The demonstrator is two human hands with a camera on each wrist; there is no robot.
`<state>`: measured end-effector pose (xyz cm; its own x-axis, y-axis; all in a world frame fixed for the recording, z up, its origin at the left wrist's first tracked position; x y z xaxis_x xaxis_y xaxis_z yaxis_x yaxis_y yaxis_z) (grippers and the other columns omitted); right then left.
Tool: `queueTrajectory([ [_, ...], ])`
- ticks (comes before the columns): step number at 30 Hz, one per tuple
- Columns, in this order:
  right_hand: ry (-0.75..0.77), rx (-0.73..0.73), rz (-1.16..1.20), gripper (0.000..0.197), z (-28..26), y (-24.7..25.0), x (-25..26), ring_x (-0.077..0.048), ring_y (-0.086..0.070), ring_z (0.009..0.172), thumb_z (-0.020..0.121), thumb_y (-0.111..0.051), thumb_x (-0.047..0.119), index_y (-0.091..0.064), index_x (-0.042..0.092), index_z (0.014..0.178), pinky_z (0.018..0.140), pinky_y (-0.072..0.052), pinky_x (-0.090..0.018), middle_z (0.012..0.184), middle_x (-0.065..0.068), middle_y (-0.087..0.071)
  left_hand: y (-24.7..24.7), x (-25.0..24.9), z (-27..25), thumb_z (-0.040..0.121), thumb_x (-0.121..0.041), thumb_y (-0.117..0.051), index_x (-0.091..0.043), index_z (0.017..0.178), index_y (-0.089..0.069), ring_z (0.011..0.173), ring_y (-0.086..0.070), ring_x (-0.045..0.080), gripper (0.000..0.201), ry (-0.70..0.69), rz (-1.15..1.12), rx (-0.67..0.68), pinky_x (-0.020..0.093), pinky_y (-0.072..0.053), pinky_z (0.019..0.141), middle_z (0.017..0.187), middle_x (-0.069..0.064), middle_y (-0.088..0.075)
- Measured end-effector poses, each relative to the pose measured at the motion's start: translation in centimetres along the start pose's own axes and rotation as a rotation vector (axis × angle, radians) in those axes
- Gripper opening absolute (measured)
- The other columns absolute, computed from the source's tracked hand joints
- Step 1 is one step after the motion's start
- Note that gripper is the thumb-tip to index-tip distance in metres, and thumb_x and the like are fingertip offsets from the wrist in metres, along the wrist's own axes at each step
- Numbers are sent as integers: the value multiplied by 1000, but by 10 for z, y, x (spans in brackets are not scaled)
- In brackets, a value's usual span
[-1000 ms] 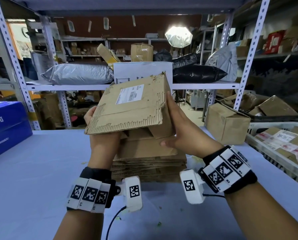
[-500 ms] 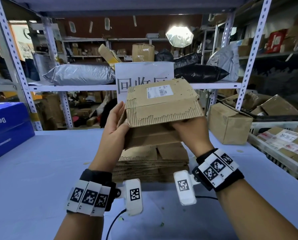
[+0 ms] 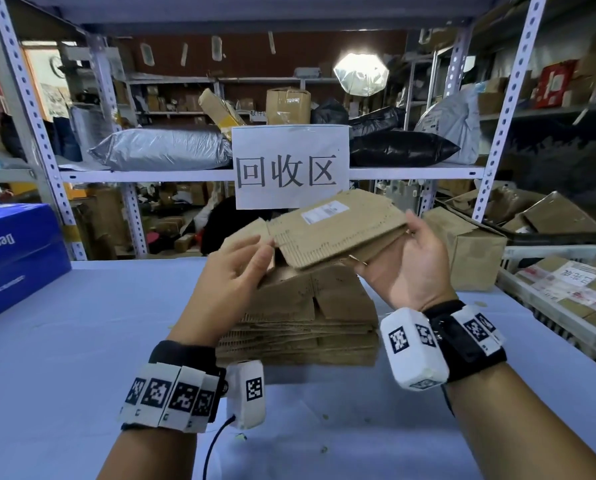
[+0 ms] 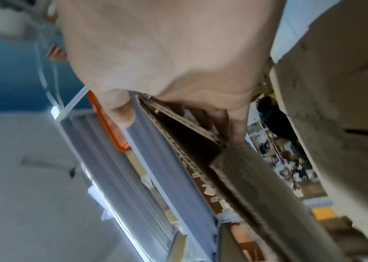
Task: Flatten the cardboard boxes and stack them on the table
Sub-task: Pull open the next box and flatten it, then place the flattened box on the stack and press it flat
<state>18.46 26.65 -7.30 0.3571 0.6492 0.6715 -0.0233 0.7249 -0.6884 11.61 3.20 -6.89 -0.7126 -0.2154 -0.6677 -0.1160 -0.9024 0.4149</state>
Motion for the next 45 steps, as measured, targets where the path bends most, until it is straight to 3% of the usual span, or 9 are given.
queueTrajectory([
  [3,-81,-82,24,69,5,19,-4,-37,-53,132,96,-39,63,-53,15,143,113,-31,-59,142,-18,-56,-7,10,-5,93,-66,-51,-40,119,-74,136,-34,18,43,41,317,80,40,-32,113,145,-15,-55],
  [8,-187,-314,-339,32,6,62,-13,-33,-73,98,104,-48,21,-57,2,129,78,-62,-47,113,-21,-72,-4,16,-4,88,-48,-72,-46,115,-72,139,-25,17,27,46,378,135,42,-28,117,148,-11,-49],
  [10,-207,-354,-459,23,2,70,-13,-26,-76,78,103,-48,7,-58,-3,121,59,-62,-35,93,-18,-76,0,22,0,80,-57,-75,-52,115,-66,140,-20,14,37,67,333,202,40,-22,117,149,-10,-46],
  [13,-173,-353,-689,18,2,73,-8,-17,-73,62,100,-48,-2,-61,-3,113,51,-57,-27,79,-12,-75,-3,33,3,61,-80,-66,-60,123,-53,143,-15,13,66,116,385,395,45,-19,121,152,-12,-38],
  [18,-166,-266,-1190,19,3,71,-8,-14,-71,69,92,-58,0,-67,5,108,56,-54,-23,90,-7,-74,-7,61,6,77,-66,-73,-56,137,-50,149,-12,20,65,190,574,568,49,-16,123,158,-7,-33],
  [21,-175,-237,-1355,13,3,75,-12,-21,-73,86,90,-65,8,-72,8,101,74,-57,-32,95,-9,-76,-8,72,6,81,-64,-72,-52,137,-53,149,-14,24,61,250,607,612,48,-18,122,159,-2,-34],
  [36,-246,-144,-1489,19,8,85,-27,-16,-70,93,88,-70,27,-71,16,104,88,-57,-36,99,1,-74,-13,85,11,90,-67,-59,-46,136,-50,141,-38,27,51,389,688,701,49,-32,117,153,-2,-39],
  [41,-251,-160,-1592,53,12,95,-3,-17,-61,113,90,-68,35,-55,15,138,93,-51,-32,128,0,-62,-58,41,35,96,-50,-59,-28,141,-53,126,-55,25,50,252,890,781,35,-46,102,143,3,-54],
  [45,-17,-352,-1629,33,14,114,72,-15,-60,110,90,-65,33,-65,27,123,91,-49,-32,126,2,-65,-125,-18,60,100,-48,-56,-26,146,-52,129,-54,23,51,24,877,862,32,-45,102,145,1,-56],
])
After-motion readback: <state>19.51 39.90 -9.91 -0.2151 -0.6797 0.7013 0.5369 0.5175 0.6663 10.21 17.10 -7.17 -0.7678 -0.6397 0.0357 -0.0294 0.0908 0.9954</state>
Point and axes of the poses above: each hand's wrist, its own z-axis towards the middle knuckle, its own y-axis out of the back of the hand, x = y × z, the point moved 8 cm from there along z, towards the middle knuckle
